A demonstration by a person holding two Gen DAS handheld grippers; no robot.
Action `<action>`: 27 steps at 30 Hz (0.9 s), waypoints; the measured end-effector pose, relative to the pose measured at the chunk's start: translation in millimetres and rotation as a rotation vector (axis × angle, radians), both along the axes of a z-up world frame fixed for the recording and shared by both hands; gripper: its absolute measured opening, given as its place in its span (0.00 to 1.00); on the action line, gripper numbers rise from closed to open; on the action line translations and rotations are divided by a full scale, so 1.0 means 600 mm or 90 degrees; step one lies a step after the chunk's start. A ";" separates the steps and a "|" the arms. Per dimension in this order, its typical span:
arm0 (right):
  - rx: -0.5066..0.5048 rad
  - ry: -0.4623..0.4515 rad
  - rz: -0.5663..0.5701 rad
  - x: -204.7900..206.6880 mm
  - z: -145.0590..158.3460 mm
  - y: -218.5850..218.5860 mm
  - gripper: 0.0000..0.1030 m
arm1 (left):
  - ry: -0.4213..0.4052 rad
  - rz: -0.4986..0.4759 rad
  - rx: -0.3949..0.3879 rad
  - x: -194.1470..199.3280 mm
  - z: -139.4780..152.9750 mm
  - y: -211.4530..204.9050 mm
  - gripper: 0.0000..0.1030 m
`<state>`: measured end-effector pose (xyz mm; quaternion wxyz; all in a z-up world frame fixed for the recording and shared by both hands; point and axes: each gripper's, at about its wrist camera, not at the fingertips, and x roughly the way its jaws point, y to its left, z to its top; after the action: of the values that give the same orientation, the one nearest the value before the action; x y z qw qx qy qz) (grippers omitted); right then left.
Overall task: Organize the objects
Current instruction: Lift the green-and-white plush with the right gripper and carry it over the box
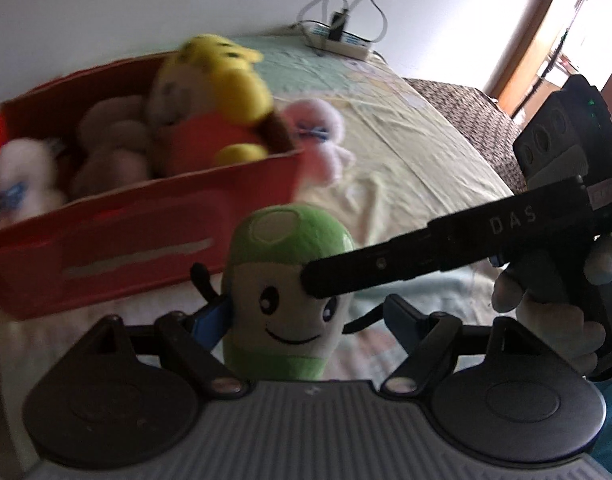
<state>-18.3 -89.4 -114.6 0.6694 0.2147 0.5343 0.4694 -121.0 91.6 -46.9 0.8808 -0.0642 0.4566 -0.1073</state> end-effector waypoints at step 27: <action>0.122 -0.154 -0.010 -0.016 0.141 0.193 0.57 | -0.214 0.079 0.001 -0.084 0.135 0.215 0.78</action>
<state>-27.8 26.6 -30.0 0.7087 0.2237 0.4008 0.5357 -171.4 220.8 34.2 0.9497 -0.0728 0.2985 -0.0614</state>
